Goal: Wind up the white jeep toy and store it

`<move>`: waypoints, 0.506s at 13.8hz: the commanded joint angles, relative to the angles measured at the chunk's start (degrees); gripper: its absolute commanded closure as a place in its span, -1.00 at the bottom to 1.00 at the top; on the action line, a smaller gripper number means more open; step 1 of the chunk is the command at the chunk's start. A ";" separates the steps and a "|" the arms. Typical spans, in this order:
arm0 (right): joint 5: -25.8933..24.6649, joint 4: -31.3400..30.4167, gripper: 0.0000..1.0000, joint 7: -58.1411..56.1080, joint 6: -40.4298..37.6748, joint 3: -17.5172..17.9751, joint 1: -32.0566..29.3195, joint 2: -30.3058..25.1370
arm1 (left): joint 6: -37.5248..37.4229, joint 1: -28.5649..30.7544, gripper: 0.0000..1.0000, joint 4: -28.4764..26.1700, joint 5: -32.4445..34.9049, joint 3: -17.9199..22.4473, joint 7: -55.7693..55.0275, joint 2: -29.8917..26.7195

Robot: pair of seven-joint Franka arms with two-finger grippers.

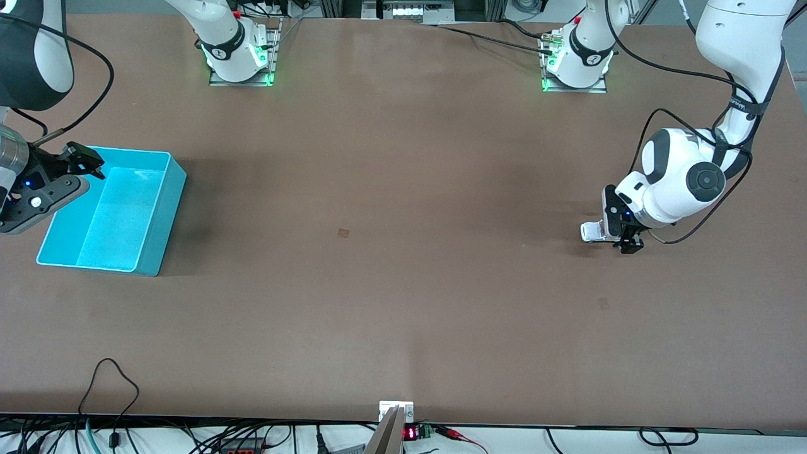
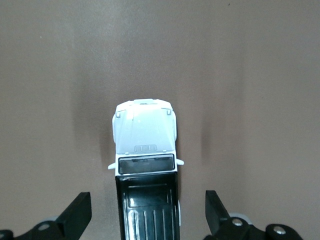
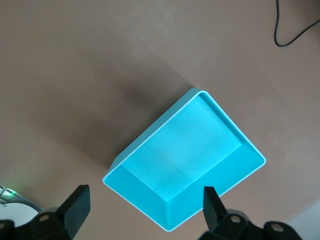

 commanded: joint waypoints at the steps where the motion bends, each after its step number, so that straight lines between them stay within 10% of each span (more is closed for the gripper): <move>1: 1.63 0.83 -1.00 -0.31 -0.89 0.24 -2.19 0.32 | 1.38 1.84 -1.00 -1.45 1.09 -0.70 1.68 -0.86; 7: 8.64 0.65 -1.00 -0.92 -0.98 0.06 -4.73 0.85 | 2.70 1.93 -0.86 -2.24 1.09 -0.70 1.77 -0.42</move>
